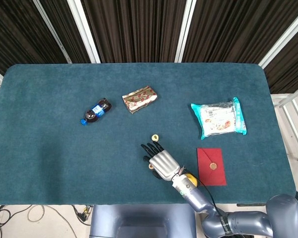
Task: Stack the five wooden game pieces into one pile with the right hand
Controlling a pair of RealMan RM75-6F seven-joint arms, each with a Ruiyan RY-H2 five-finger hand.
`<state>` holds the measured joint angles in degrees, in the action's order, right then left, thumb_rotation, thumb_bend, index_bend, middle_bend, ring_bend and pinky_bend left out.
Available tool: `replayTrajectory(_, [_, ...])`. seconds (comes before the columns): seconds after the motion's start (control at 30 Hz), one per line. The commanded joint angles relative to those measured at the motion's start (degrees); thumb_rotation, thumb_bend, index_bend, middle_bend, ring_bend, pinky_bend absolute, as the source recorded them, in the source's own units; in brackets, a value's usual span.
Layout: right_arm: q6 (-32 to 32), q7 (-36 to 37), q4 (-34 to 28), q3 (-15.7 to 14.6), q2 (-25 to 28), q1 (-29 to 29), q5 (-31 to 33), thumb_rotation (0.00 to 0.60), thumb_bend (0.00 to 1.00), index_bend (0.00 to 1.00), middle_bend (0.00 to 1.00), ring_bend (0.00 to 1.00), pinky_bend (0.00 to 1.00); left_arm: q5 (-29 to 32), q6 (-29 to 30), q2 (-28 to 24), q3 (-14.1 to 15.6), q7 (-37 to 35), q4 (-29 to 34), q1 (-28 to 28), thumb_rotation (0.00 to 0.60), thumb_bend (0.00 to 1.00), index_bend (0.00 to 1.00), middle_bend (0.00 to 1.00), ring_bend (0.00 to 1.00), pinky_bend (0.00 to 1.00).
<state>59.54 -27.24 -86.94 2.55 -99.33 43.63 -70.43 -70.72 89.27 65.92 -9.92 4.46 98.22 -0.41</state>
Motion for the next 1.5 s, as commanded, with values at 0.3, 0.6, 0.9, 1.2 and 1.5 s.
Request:
replayTrajectory(0.3, [-1.7, 0.5, 2.6, 1.0, -1.2, -0.3, 0.5, 0.600, 0.40, 0.37, 0.00, 0.00, 0.00, 0.0, 0.0, 0.0, -0.1, -0.1, 0.0, 0.0, 0.600, 0.61, 0.11, 0.00, 0.00, 0.00])
replayTrajectory(0.6, [-3.1, 0.6, 3.7, 1.6, -1.3, -0.4, 1.1, 0.600, 0.40, 0.42, 0.00, 0.00, 0.00, 0.1, 0.0, 0.0, -0.1, -0.2, -0.1, 0.0, 0.600, 0.61, 0.11, 0.00, 0.00, 0.00])
replayTrajectory(0.9, [-3.7, 0.5, 4.4, 1.6, -1.6, -0.7, 1.0, 0.600, 0.40, 0.43, 0.00, 0.00, 0.00, 0.1, 0.0, 0.0, -0.1, -0.3, -0.1, 0.0, 0.600, 0.61, 0.10, 0.00, 0.00, 0.00])
replayTrajectory(1.2, [-3.7, 0.7, 4.8, 2.0, -2.0, -0.9, 0.6, 0.600, 0.40, 0.45, 0.00, 0.00, 0.00, 0.1, -0.1, 0.0, -0.1, -0.3, -0.1, 0.0, 0.600, 0.61, 0.11, 0.00, 0.00, 0.00])
replayTrajectory(1.5, [-4.1, 0.5, 5.4, 1.9, -2.6, -1.1, 0.5, 0.600, 0.40, 0.45, 0.00, 0.00, 0.00, 0.1, 0.0, 0.0, -0.2, -0.3, -0.1, 0.0, 0.600, 0.61, 0.11, 0.00, 0.00, 0.00])
